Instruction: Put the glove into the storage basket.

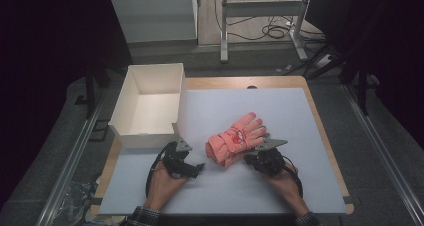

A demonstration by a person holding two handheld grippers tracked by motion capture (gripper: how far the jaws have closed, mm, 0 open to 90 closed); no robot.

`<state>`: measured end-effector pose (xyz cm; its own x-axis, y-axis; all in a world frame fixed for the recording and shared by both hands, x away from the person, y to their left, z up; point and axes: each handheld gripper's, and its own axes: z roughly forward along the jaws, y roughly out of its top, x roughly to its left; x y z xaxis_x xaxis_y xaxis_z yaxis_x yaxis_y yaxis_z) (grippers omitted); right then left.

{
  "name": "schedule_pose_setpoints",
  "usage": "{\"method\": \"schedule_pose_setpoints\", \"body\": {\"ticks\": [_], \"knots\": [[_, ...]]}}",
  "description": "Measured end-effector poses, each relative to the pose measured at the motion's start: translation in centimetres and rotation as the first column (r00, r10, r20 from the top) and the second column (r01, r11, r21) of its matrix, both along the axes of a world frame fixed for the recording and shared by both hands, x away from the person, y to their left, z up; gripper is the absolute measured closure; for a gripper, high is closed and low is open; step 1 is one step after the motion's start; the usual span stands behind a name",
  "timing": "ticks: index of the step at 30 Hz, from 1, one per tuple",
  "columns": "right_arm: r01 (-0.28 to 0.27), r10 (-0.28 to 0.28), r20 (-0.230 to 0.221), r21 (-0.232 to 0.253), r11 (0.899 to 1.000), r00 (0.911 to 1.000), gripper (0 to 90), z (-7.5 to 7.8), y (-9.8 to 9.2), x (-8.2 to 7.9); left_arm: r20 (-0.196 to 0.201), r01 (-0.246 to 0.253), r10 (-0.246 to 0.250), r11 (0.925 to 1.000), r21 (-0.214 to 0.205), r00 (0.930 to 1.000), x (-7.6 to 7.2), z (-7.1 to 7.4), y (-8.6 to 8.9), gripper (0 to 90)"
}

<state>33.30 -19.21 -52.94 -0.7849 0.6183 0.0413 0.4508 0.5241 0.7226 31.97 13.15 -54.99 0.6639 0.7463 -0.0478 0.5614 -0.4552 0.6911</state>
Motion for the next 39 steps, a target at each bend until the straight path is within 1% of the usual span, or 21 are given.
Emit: {"method": "schedule_pose_setpoints", "body": {"ticks": [6,8,9,10,11,13,15,18,21,22,23,25,26,29,30,32,33,35,36,37,39], "knots": [[0.032,-0.031,0.032,-0.014,0.999,0.9990,79.2,0.4,-2.2,-0.5,-0.005,-0.001,0.001,1.0000,-0.008,1.0000,0.0,0.1,0.1,2.4],[0.057,-0.057,0.042,-0.015,0.998,0.9975,77.7,0.5,-3.3,-0.5,-0.014,0.001,-0.001,0.9998,-0.018,0.9999,0.1,0.2,0.3,2.8],[0.065,-0.064,0.046,-0.016,0.998,0.9968,77.0,0.5,-3.6,-0.5,-0.026,0.003,-0.004,0.9997,-0.026,0.9997,0.1,0.4,0.4,3.5],[0.075,-0.074,0.050,-0.013,0.997,0.9960,76.0,0.6,-4.1,-0.5,-0.039,0.007,-0.009,0.9990,-0.044,0.9992,0.1,0.5,0.5,4.3],[0.086,-0.085,0.050,-0.011,0.996,0.9951,74.9,0.7,-4.6,-0.5,-0.049,0.014,-0.017,0.9984,-0.054,0.9986,0.1,0.8,0.5,4.5],[0.110,-0.109,0.057,-0.010,0.994,0.9924,72.9,0.7,-5.6,-0.5,-0.046,0.023,-0.026,0.9980,-0.058,0.9986,-0.1,1.4,0.5,4.4],[0.133,-0.131,0.057,-0.016,0.991,0.9897,70.4,0.7,-6.4,-0.5,-0.054,0.046,-0.050,0.9961,-0.076,0.9973,-0.2,2.1,0.4,3.7],[0.169,-0.167,0.069,-0.030,0.985,0.9835,67.3,0.8,-7.6,-0.4,-0.058,0.070,-0.074,0.9945,-0.078,0.9956,-0.4,3.1,0.1,2.3],[0.201,-0.199,0.072,-0.028,0.979,0.9774,62.6,0.9,-8.7,-0.3,-0.057,0.099,-0.104,0.9917,-0.082,0.9930,-0.4,4.3,-0.4,1.4],[0.210,-0.207,0.073,-0.030,0.977,0.9756,61.3,0.9,-8.9,-0.3,-0.057,0.108,-0.113,0.9908,-0.081,0.9920,-0.3,4.8,-0.6,1.2],[0.228,-0.225,0.076,-0.032,0.973,0.9715,59.5,0.9,-9.3,-0.2,-0.055,0.111,-0.116,0.9905,-0.080,0.9917,-0.2,5.1,-0.8,1.1],[0.248,-0.245,0.077,-0.035,0.968,0.9665,55.6,0.8,-9.7,-0.1,-0.051,0.129,-0.133,0.9892,-0.069,0.9898,0.1,5.9,-1.1,0.9],[0.259,-0.255,0.081,-0.038,0.965,0.9635,53.3,0.8,-10.0,0.0,-0.049,0.135,-0.139,0.9882,-0.071,0.9891,0.3,6.4,-1.5,0.8],[0.295,-0.290,0.080,-0.049,0.954,0.9536,44.4,0.6,-10.5,0.3,-0.046,0.157,-0.160,0.9851,-0.070,0.9860,1.0,7.5,-2.3,0.5],[0.302,-0.298,0.080,-0.049,0.952,0.9513,41.5,0.5,-10.6,0.3,-0.043,0.171,-0.174,0.9830,-0.066,0.9838,1.4,7.9,-2.8,0.5],[0.320,-0.317,0.072,-0.033,0.947,0.9457,36.9,0.4,-10.9,0.4,-0.038,0.193,-0.195,0.9797,-0.054,0.9800,2.1,8.5,-3.8,0.0],[0.326,-0.322,0.075,-0.037,0.945,0.9437,34.8,0.4,-10.8,0.5,-0.036,0.205,-0.207,0.9775,-0.051,0.9777,2.4,8.7,-4.3,0.0],[0.330,-0.326,0.081,-0.042,0.943,0.9420,30.7,0.3,-10.8,0.5,-0.038,0.222,-0.224,0.9742,-0.038,0.9739,3.2,9.1,-5.4,0.0],[0.329,-0.325,0.074,-0.041,0.944,0.9427,29.2,0.3,-10.8,0.6,-0.037,0.235,-0.236,0.9715,-0.027,0.9710,3.7,9.3,-6.0,0.0],[0.323,-0.320,0.070,-0.041,0.945,0.9448,27.7,0.2,-10.8,0.6,-0.038,0.241,-0.241,0.9703,-0.021,0.9697,3.9,9.3,-6.3,0.0],[0.317,-0.313,0.076,-0.045,0.947,0.9467,26.8,0.2,-10.7,0.6,-0.040,0.266,-0.266,0.9639,0.006,0.9632,4.5,9.4,-7.3,0.0]]}}
